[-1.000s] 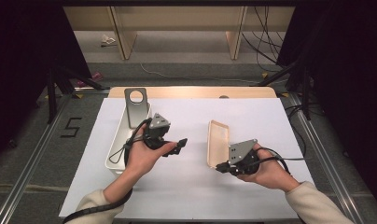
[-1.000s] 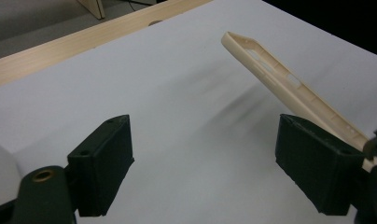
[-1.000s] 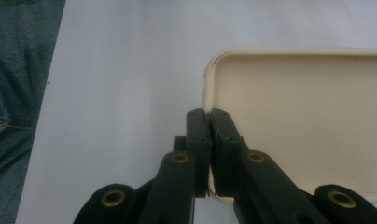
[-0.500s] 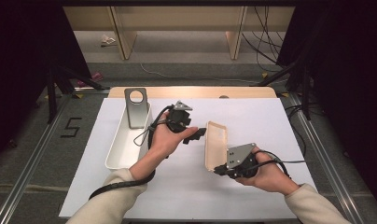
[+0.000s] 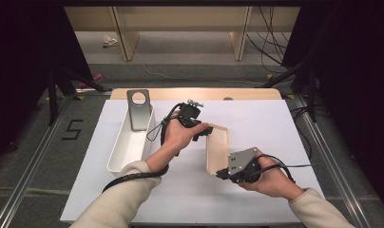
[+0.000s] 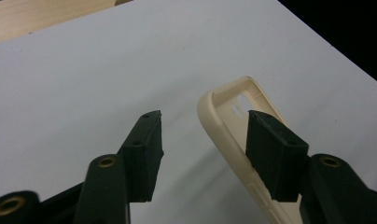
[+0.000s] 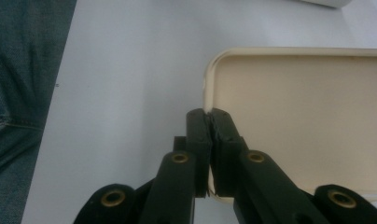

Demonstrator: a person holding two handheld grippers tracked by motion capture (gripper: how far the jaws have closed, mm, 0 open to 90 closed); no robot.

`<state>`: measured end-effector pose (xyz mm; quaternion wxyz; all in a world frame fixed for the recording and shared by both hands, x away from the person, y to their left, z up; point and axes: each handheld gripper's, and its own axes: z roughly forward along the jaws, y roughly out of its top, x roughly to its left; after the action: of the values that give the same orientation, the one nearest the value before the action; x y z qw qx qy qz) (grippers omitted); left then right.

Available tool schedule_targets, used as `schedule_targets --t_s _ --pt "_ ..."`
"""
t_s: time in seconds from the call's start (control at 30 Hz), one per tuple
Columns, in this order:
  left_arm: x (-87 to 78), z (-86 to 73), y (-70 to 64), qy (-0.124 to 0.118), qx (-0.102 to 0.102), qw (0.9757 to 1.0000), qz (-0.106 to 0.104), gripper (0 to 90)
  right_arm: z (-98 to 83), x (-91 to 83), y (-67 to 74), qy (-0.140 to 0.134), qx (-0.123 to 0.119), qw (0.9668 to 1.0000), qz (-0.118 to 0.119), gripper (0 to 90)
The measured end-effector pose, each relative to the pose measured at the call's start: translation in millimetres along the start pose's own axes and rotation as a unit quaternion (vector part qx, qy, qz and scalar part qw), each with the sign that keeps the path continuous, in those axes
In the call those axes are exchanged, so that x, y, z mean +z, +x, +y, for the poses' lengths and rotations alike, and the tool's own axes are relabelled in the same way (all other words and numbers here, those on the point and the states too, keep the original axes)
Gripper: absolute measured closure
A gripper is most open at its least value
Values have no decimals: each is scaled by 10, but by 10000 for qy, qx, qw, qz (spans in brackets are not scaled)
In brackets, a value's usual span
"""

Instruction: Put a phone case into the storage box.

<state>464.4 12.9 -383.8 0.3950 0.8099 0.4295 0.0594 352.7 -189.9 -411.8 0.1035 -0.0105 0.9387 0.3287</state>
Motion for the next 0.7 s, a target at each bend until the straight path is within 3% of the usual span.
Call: schedule_targets --t_s 0.27,0.57,0.7 --pt "53 -30 -40 64 -47 9998 -163 623 23 7 16 54 -93 9999 -42 879" --pt "-15 -29 -125 -207 -157 9989 -385 729 -4 113 32 422 -160 9990 35 880" --pt "-61 -20 -189 -407 -139 9975 -564 771 -6 167 36 594 -190 9980 -74 877"
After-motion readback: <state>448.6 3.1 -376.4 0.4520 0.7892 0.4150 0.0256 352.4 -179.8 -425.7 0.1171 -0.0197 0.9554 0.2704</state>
